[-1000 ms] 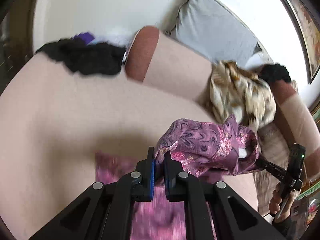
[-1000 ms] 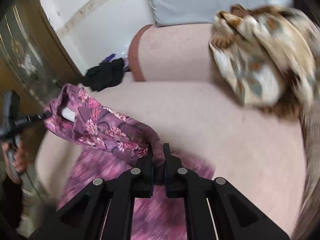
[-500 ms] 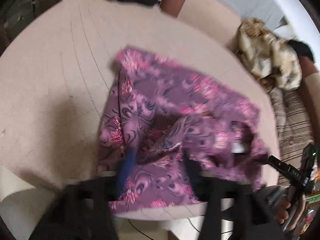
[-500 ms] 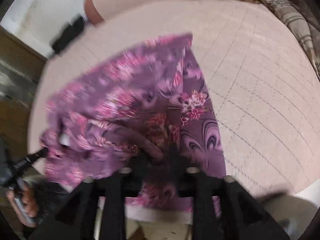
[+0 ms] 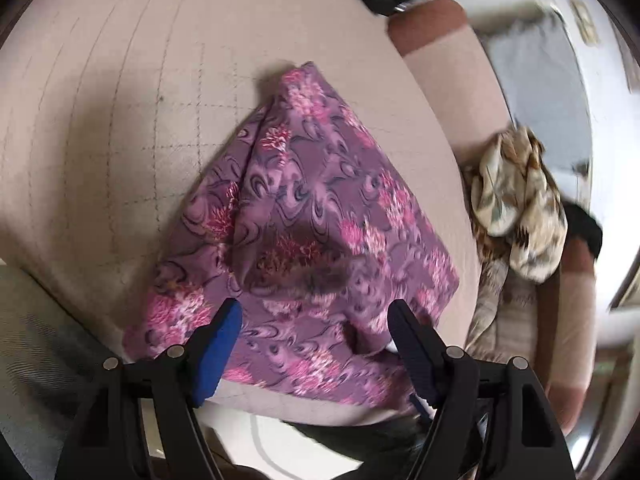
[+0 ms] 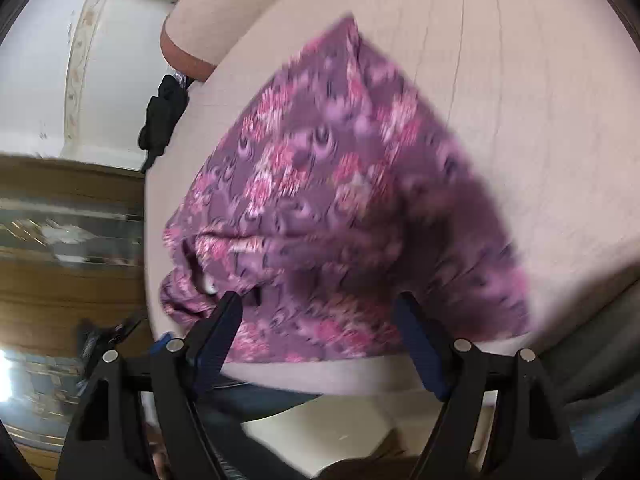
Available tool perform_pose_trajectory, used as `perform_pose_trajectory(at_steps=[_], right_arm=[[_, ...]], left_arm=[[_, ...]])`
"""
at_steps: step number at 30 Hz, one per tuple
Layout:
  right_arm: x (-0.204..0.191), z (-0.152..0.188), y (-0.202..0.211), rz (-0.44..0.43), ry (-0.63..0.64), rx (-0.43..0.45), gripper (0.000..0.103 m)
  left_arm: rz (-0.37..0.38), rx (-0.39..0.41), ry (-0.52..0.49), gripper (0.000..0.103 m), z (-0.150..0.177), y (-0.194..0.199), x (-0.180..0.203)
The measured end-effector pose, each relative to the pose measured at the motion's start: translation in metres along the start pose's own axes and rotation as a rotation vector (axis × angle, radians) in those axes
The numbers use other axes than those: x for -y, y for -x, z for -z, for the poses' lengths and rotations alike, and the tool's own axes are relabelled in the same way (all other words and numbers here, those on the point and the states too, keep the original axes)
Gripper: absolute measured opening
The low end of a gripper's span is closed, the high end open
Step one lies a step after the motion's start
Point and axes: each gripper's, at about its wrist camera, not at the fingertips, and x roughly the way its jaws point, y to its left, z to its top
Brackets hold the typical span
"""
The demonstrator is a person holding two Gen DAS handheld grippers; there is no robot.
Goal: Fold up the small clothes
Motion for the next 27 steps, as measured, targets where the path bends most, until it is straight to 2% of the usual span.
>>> perform_pose_trajectory(at_steps=[4,6,7,9,13,14,15,16,20,22,27], right_arm=[[0.007,-0.007,-0.001,-0.034,-0.085,0.028,0.078],[0.006,-0.016,-0.005,-0.041,-0.11,0.03,0.078],[0.004,-0.022,-0.009,-0.028,-0.113,0.031,0.078],[0.005,-0.03,-0.016,0.014,-0.135,0.034,0.077],[0.008,-0.023,-0.025,0.146,-0.114,-0.018,0.046],[0.01,-0.019,-0.023,0.192,-0.092,-0.016,0.042],[0.013,-0.014,-0.021,0.227,-0.076,-0.006,0.033],[0.015,-0.01,-0.019,0.248,-0.062,0.002,0.028],[0.02,-0.011,-0.017,0.211,-0.047,0.022,0.027],[0.018,-0.012,-0.019,0.196,-0.019,0.024,0.027],[0.018,-0.011,-0.013,0.148,-0.005,0.037,0.027]], left_arm=[[-0.027,0.028,0.101,0.08,-0.013,-0.006,-0.002],[-0.087,0.017,0.14,0.08,-0.018,-0.021,-0.005],[-0.132,-0.001,0.141,0.079,-0.018,-0.031,-0.005],[-0.155,-0.038,0.107,0.077,-0.011,-0.041,-0.005],[-0.225,-0.086,-0.024,0.075,0.017,-0.037,-0.008],[-0.241,-0.088,-0.029,0.075,0.021,-0.035,-0.013],[-0.247,-0.087,-0.025,0.075,0.024,-0.032,-0.019],[-0.244,-0.087,-0.018,0.073,0.028,-0.03,-0.025],[-0.216,-0.067,-0.036,0.067,0.026,-0.033,-0.024],[-0.161,-0.077,-0.032,0.064,0.024,-0.036,-0.022],[-0.048,-0.062,-0.004,0.064,0.024,-0.024,-0.018]])
